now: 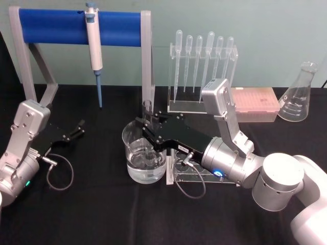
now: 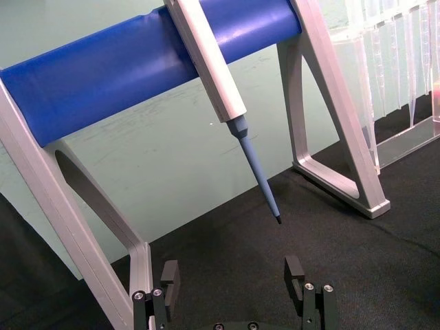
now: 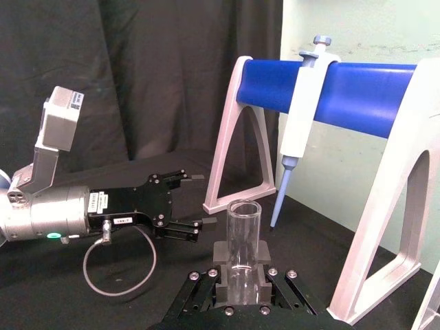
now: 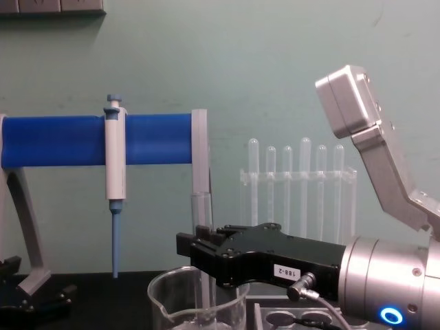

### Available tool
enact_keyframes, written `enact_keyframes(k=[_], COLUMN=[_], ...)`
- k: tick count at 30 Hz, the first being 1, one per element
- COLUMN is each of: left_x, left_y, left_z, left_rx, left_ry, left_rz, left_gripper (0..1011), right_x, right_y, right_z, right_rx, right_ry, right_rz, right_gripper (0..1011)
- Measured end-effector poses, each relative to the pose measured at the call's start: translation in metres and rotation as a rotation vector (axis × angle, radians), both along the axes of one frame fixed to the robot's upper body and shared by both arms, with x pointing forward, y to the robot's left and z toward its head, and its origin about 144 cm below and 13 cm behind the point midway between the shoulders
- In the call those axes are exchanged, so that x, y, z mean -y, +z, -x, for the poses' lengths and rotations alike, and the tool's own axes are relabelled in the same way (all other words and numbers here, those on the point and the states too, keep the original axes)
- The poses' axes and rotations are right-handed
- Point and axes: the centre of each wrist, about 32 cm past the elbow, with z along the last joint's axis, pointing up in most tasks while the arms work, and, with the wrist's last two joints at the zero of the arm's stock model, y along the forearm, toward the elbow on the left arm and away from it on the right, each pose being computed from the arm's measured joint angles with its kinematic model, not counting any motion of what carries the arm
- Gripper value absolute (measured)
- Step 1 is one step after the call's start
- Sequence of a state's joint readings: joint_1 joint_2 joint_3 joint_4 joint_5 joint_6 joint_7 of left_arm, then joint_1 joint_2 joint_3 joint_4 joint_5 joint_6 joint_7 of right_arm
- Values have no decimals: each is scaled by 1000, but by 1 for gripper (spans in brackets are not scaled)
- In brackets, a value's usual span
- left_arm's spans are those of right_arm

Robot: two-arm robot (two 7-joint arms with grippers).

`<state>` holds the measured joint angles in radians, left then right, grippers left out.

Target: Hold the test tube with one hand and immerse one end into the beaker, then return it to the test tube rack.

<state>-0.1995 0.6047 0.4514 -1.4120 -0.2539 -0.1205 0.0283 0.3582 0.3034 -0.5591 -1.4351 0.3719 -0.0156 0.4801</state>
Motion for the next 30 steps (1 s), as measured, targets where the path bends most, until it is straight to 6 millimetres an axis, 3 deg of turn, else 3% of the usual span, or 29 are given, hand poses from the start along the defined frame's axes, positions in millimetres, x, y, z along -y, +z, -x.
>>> enact_keyframes(k=[30], left_x=[0], left_y=[0], left_z=[0], left_rx=[0], left_ry=[0], left_rz=[0], left_gripper=[1000], right_x=[0], right_y=[0], right_z=[0], right_rx=[0], right_ry=[0], right_rz=[0], right_gripper=[225])
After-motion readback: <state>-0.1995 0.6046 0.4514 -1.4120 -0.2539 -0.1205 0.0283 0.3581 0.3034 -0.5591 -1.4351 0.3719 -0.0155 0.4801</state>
